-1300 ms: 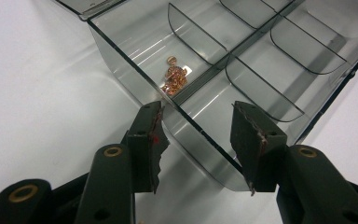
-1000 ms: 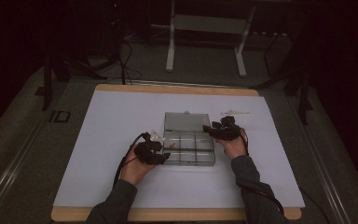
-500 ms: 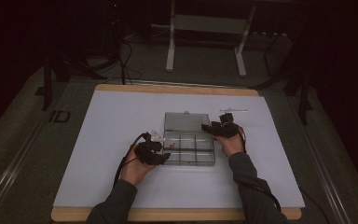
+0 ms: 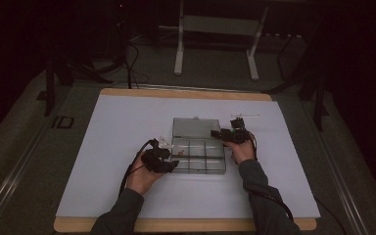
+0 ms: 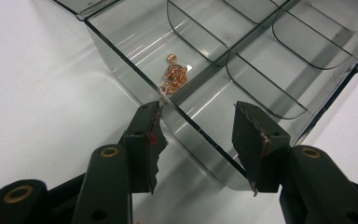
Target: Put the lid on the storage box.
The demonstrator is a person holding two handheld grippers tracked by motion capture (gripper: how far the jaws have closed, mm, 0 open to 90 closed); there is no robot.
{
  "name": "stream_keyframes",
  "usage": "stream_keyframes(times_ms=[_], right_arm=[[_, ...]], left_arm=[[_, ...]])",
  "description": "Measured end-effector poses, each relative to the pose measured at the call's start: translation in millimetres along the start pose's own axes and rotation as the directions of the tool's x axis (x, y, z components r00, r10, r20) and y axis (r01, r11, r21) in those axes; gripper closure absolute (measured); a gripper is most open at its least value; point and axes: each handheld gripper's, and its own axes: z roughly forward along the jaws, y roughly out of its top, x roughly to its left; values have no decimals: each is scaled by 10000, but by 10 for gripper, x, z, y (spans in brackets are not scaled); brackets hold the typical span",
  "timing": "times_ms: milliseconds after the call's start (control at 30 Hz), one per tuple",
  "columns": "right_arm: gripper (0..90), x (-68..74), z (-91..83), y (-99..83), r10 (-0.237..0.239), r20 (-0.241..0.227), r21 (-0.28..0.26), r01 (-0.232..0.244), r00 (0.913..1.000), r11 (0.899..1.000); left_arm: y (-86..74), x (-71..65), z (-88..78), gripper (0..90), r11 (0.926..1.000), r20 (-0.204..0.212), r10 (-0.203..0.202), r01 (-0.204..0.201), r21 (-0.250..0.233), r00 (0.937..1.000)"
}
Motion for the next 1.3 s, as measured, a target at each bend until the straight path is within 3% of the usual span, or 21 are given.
stream_keyframes(times_ms=[333, 700, 800, 967, 1167, 1300], right_arm=[[385, -51, 41, 28, 671, -247, 473, -659, 9974, 9967], [412, -84, 38, 55, 810, -377, 685, -783, 9960, 9946], [415, -65, 32, 62, 574, -236, 679, -557, 9981, 9961], [452, -104, 23, 60, 763, -405, 641, -736, 9963, 9952], [447, -104, 25, 57, 698, -393, 602, -674, 9968, 9959], [396, -95, 56, 58, 814, -401, 648, -787, 9959, 9948]], left_arm=[[9, -10, -3, 530, 9999, -90, 125, -125, 85, 9999], [17, -15, -3, 530, 9997, -122, 186, -184, 154, 9998], [17, -15, -3, 530, 9997, -127, 190, -188, 156, 9997], [22, -19, -3, 530, 9995, -178, 257, -254, 190, 9995], [25, -20, -2, 530, 9994, -181, 279, -275, 205, 9994], [26, -21, -3, 530, 9994, -180, 286, -282, 215, 9994]])
